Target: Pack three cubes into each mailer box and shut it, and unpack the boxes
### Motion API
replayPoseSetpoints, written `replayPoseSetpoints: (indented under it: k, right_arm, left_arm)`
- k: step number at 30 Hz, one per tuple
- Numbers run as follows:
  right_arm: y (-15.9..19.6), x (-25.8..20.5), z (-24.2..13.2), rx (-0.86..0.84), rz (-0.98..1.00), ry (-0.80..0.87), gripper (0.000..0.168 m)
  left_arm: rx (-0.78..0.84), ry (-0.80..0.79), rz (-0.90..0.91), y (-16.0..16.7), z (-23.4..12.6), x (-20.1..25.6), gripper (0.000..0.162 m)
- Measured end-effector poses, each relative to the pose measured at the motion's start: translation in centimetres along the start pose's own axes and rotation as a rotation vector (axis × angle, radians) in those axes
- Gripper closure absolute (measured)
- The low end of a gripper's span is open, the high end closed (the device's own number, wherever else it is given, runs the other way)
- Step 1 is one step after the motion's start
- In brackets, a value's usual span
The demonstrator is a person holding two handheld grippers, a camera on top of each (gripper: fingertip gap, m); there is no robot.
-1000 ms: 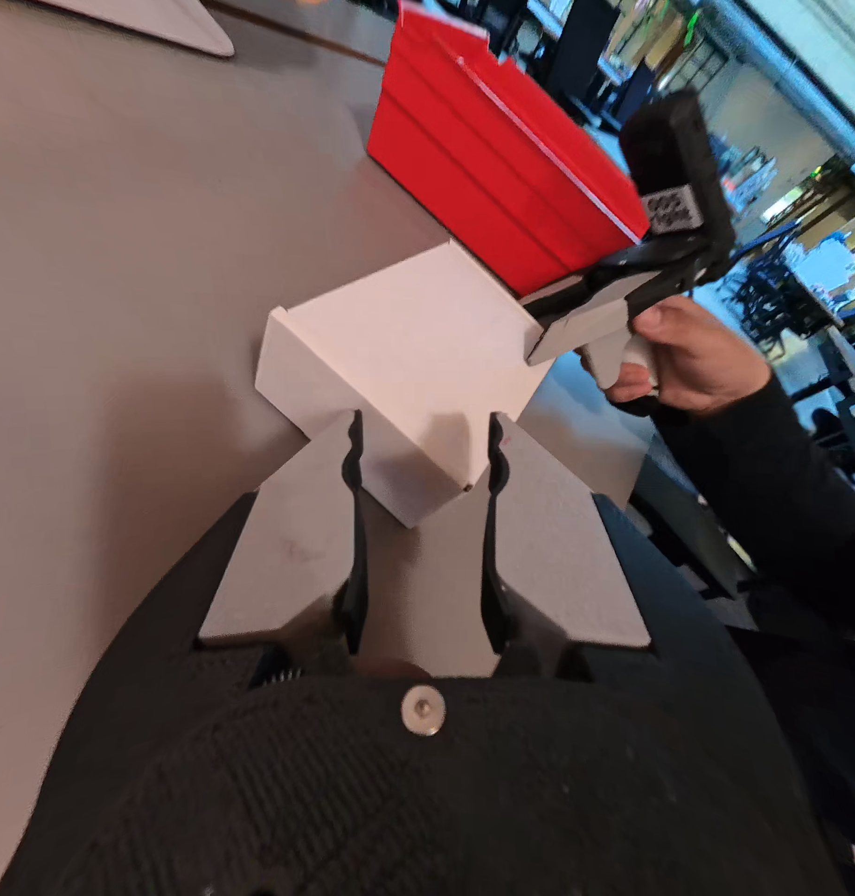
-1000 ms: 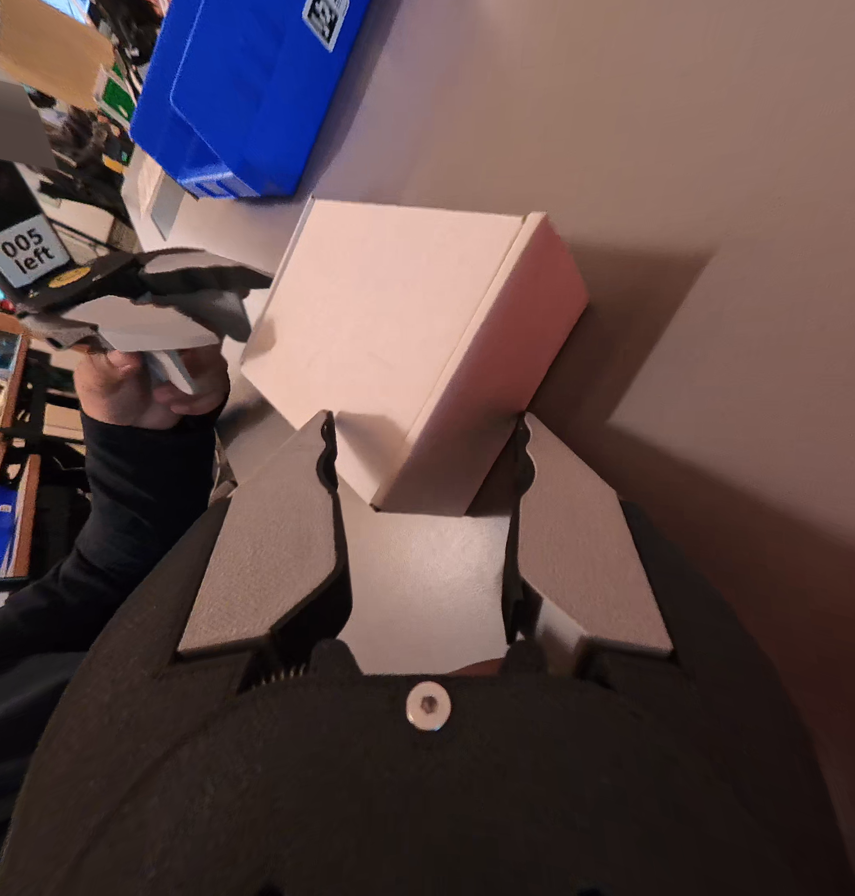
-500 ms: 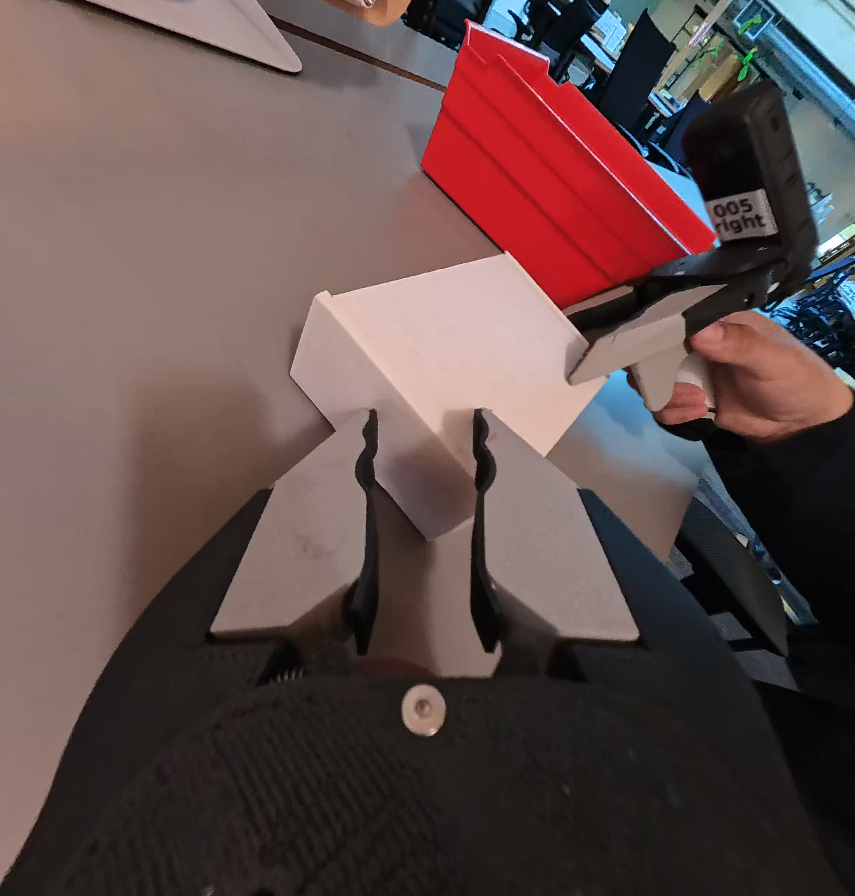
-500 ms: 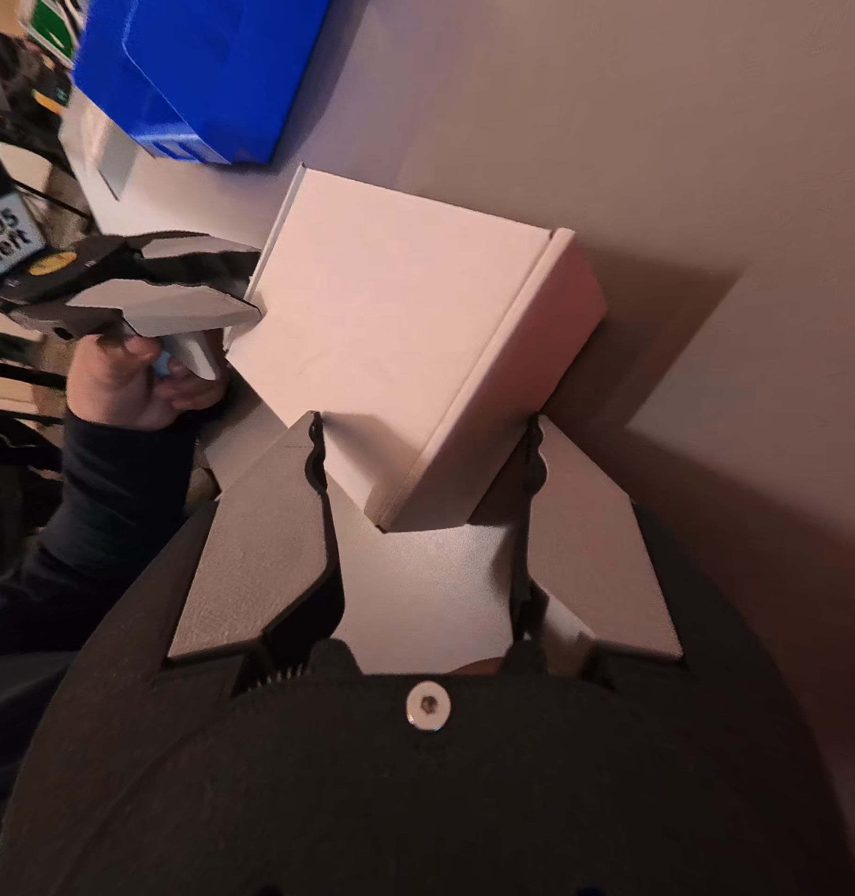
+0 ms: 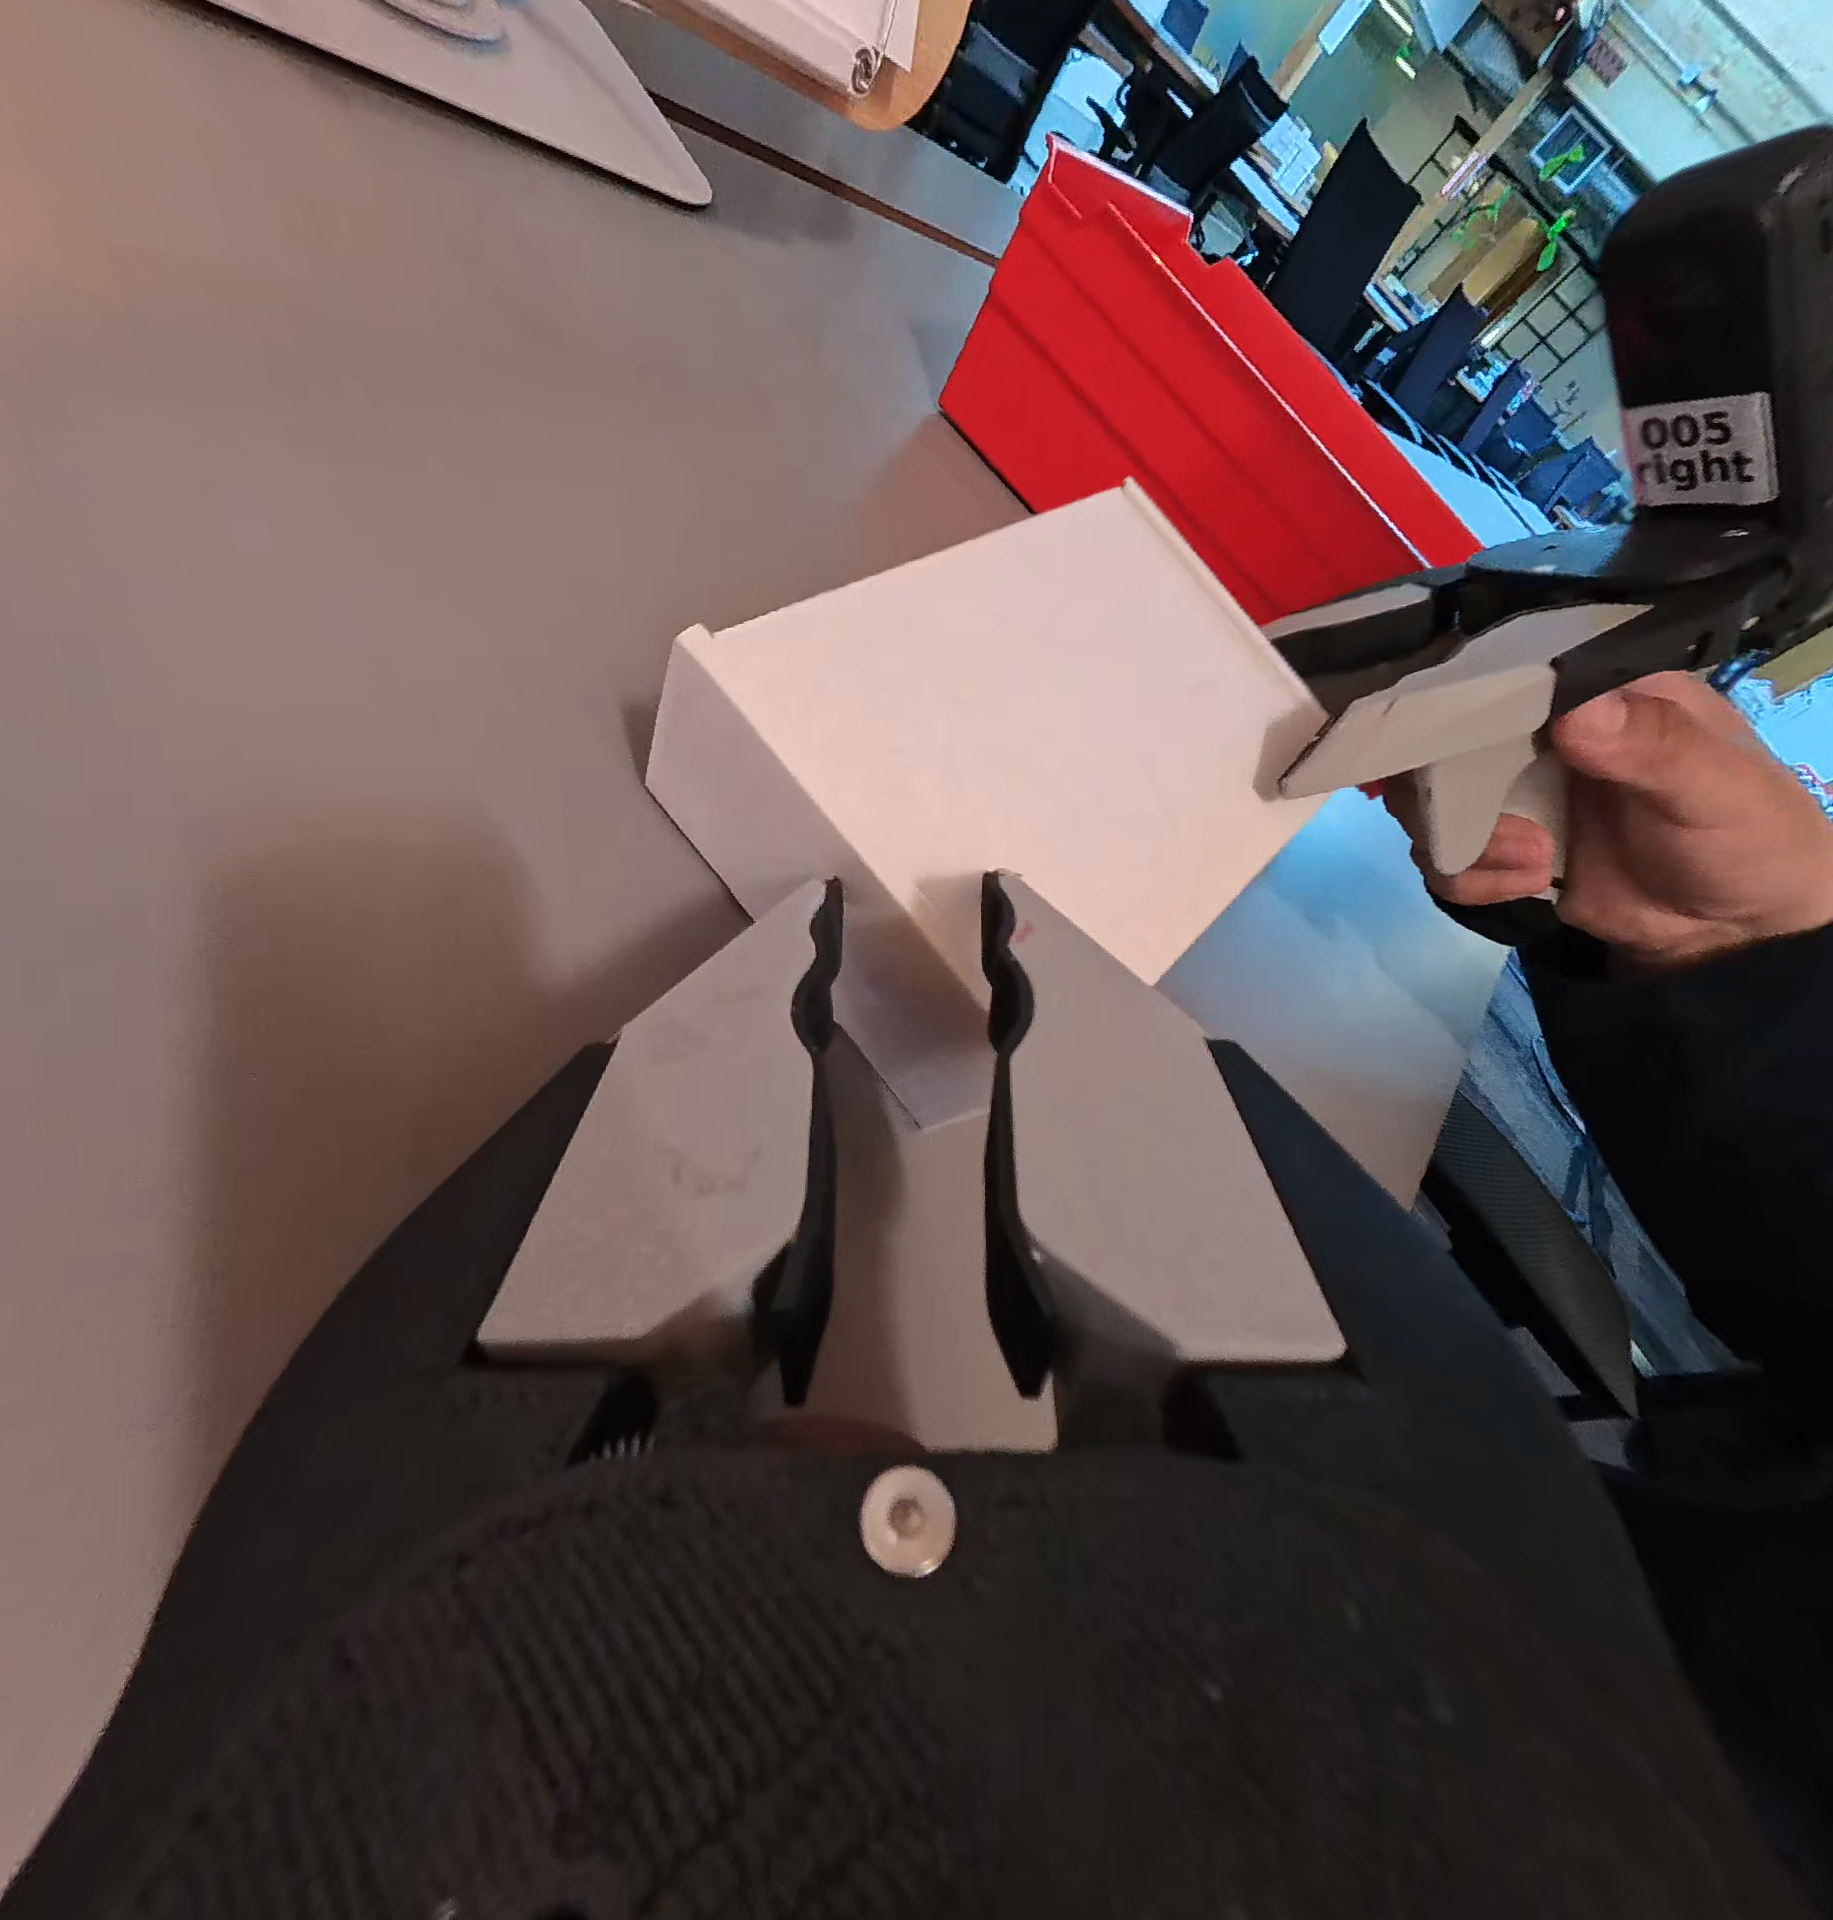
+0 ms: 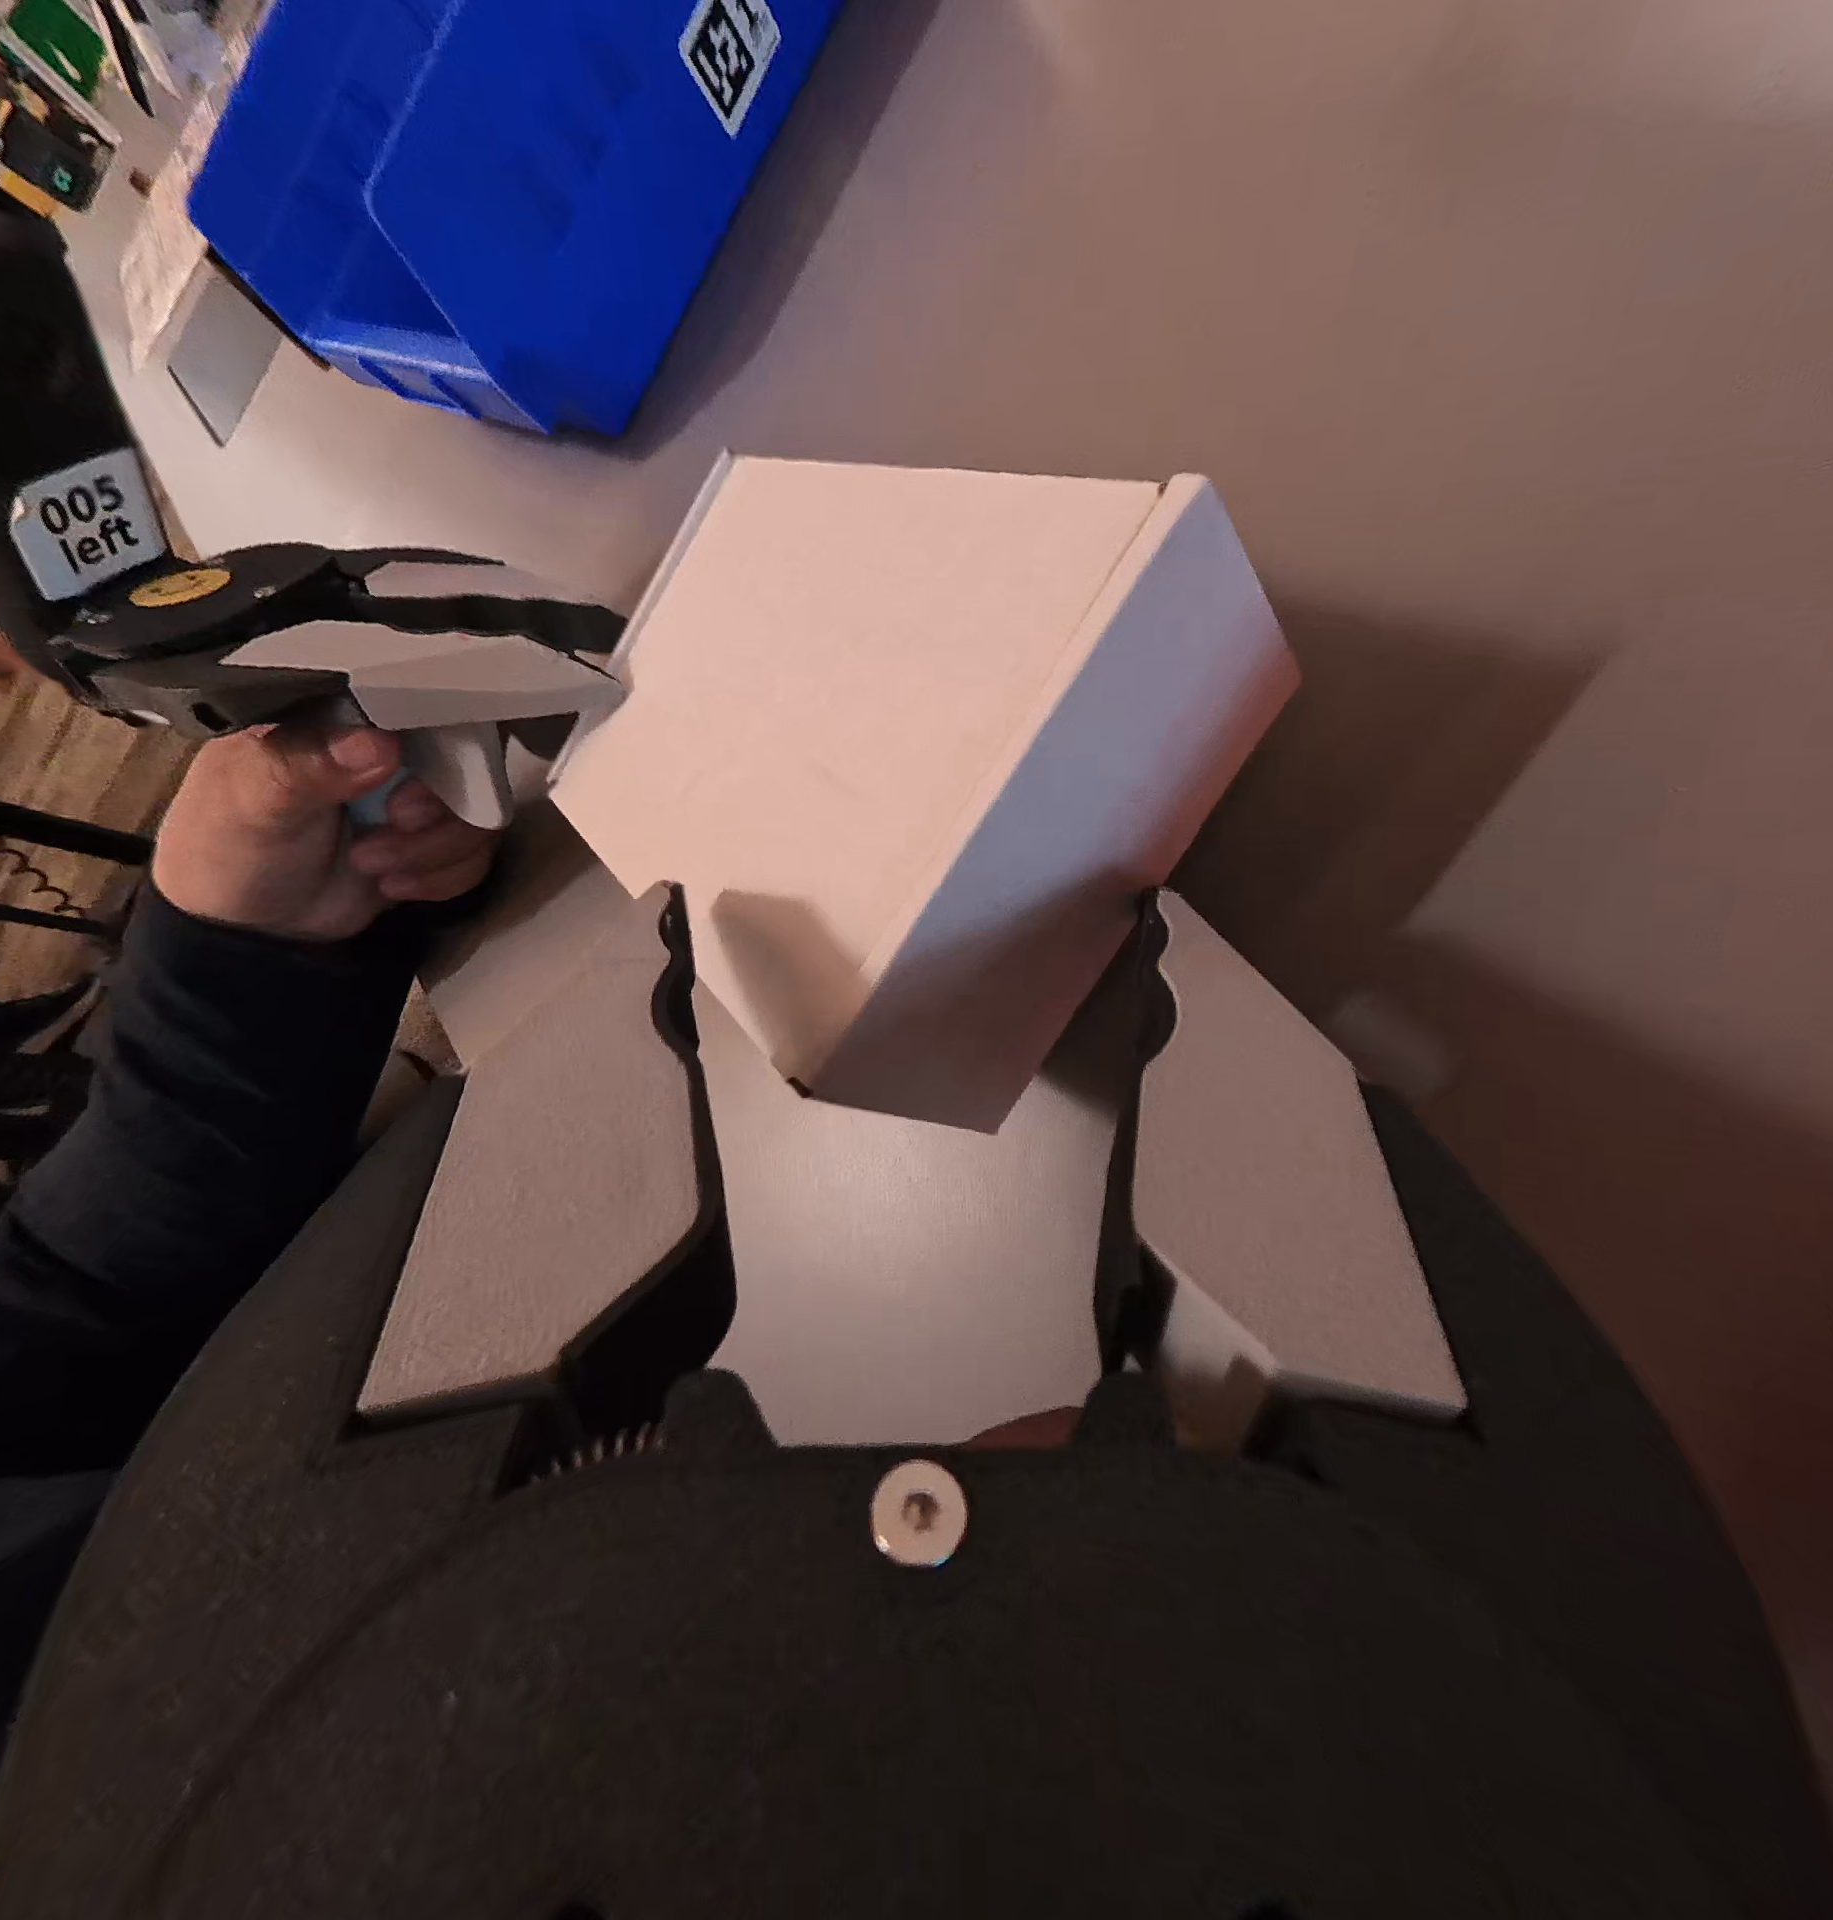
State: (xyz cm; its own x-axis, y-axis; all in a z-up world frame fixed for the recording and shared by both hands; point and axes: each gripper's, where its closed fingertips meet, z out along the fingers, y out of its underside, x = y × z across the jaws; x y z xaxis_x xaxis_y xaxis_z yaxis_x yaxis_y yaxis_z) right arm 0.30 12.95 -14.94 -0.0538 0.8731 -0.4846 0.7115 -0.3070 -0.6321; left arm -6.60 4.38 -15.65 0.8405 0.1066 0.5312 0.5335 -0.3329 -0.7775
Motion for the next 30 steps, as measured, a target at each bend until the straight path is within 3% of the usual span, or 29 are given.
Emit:
replayPoseSetpoints:
  k: [1, 17, 30]
  right_arm:
    - [-0.4, -0.2, -0.1, 0.016, -0.009, 0.005, 0.084]
    - [-6.5, -4.2, 0.4, 0.091, -0.196, 0.106, 0.09]
    - [-8.5, -6.0, 1.7, 0.083, -0.336, 0.203, 0.093]
  left_arm:
    - [-0.001, 0.003, -0.006, 0.0, -0.1, -0.1, 0.137]
    - [-0.029, 0.018, -0.056, 0.3, -2.0, -1.6, 0.14]
    - [-0.116, 0.009, -0.002, 1.6, -2.5, -1.9, 0.147]
